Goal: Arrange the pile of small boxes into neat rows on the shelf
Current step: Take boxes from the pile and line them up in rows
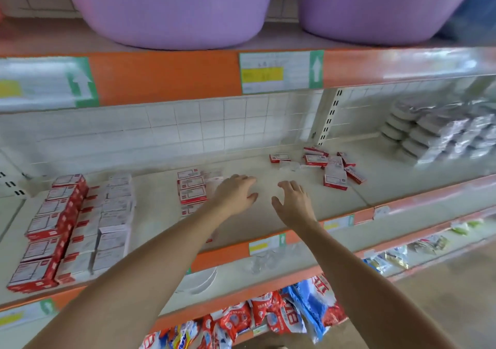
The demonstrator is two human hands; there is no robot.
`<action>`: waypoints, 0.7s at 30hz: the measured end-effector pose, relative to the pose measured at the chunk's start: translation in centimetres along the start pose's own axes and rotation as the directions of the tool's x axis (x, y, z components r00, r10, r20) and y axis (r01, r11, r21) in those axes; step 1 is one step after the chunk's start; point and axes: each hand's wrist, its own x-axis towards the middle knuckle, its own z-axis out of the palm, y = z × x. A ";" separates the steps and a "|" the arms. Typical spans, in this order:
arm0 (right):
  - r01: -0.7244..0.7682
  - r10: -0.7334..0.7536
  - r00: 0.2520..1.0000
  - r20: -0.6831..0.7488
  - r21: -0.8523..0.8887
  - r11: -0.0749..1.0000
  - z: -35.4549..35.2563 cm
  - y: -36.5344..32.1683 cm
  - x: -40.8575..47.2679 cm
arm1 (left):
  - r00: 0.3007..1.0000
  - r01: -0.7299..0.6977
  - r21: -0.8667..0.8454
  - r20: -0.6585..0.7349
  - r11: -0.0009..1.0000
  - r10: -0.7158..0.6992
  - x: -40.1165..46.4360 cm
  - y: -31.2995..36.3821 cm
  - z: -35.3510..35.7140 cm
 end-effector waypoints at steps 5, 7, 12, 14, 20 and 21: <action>-0.056 0.056 0.998 -0.028 0.001 0.998 -2.5 6.2 1.8 | 0.997 -0.038 -0.018 0.065 0.999 0.039 5.3 4.6 2.2; -0.085 0.084 0.996 -0.037 -0.026 0.996 -3.5 8.2 2.9 | 0.997 -0.056 -0.014 0.059 0.998 0.057 7.3 6.3 2.8; -0.117 0.114 0.993 -0.027 -0.131 0.984 -5.7 12.9 5.5 | 0.997 -0.067 -0.009 0.036 0.998 0.067 12.1 9.9 4.4; -0.117 0.123 0.992 0.025 -0.156 0.981 -6.1 14.4 6.3 | 0.998 -0.039 -0.027 0.039 0.999 0.040 13.6 11.2 5.3; 0.006 -0.001 0.999 0.043 -0.127 0.992 -5.3 17.3 8.0 | 0.999 0.043 -0.060 0.033 0.997 -0.041 16.4 13.6 7.6; 0.024 -0.020 0.999 0.043 -0.099 0.995 -5.3 17.5 8.3 | 0.998 0.054 -0.053 0.028 0.997 -0.053 16.7 13.8 7.8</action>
